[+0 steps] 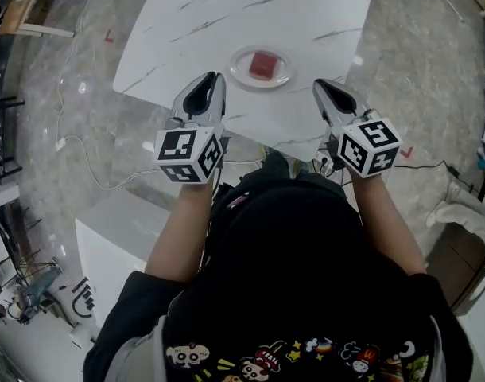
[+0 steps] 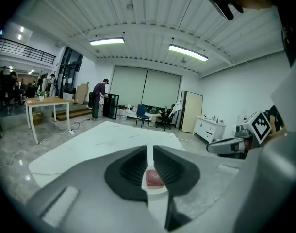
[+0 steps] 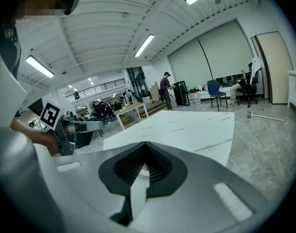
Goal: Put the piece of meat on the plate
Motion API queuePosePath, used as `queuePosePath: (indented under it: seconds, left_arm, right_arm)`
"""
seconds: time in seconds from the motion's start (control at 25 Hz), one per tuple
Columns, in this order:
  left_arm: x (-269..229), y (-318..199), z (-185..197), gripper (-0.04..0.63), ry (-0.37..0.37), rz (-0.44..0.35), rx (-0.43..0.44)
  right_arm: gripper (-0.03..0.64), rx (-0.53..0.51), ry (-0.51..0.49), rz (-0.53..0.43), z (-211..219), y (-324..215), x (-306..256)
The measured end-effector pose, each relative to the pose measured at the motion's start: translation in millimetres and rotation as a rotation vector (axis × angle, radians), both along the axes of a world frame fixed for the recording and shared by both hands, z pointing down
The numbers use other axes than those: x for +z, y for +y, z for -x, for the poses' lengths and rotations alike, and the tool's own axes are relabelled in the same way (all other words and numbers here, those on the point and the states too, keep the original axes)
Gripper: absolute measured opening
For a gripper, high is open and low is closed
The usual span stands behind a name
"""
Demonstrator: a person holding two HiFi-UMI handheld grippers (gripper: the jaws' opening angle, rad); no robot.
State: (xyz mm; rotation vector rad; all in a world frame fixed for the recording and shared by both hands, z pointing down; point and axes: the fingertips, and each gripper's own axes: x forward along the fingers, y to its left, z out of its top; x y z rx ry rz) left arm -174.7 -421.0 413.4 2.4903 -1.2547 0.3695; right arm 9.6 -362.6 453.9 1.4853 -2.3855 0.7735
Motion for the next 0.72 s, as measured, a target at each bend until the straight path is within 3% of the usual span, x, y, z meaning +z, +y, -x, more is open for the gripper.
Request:
queuePosePath:
  seconds: [0.2, 0.72]
  left_arm:
    - [-7.4, 10.5, 2.2, 0.136, 0.012, -0.038, 0.011]
    - [-8.0, 3.2, -0.3, 0.118, 0.01, -0.042, 0.03]
  right_arm:
    - [0.023, 0.016, 0.014, -0.045, 0.8, -3.0, -8.3]
    - [0.023, 0.029, 0.039, -0.083, -4.9, -12.5, -16.6]
